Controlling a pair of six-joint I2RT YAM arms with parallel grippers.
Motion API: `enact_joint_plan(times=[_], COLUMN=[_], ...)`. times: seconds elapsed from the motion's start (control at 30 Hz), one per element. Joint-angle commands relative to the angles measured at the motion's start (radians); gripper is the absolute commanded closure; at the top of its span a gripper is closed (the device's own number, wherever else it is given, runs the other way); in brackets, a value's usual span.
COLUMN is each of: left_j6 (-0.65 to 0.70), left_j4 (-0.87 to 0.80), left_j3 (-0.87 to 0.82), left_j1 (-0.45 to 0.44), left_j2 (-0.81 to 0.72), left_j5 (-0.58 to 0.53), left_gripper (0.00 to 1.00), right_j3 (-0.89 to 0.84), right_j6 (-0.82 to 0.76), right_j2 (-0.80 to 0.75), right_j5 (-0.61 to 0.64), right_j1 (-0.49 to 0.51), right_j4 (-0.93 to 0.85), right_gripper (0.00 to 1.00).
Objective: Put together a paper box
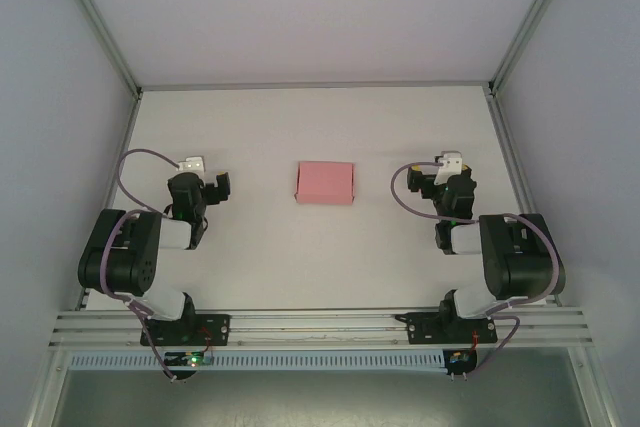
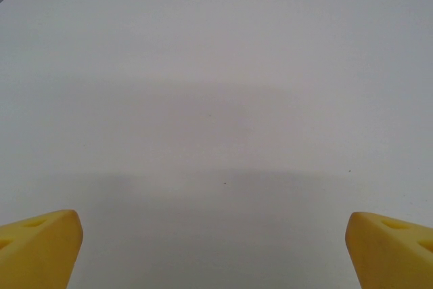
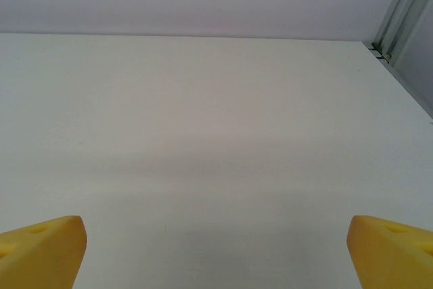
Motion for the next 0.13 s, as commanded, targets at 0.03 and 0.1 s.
enact_joint_plan(times=[0.03, 0.1], left_j6=[0.023, 0.022], left_j4=[0.059, 0.059], left_j3=[0.012, 0.012], left_j1=[0.002, 0.001], left_j2=[-0.007, -0.007], left_j5=[0.000, 0.001], left_gripper=[0.00, 0.00], right_j3=[0.019, 0.019], right_j6=[0.015, 0.015], right_j2=[-0.003, -0.004], right_j5=[-0.023, -0.022], right_j1=[-0.001, -0.001], right_j4=[0.016, 0.018], right_gripper=[0.02, 0.02])
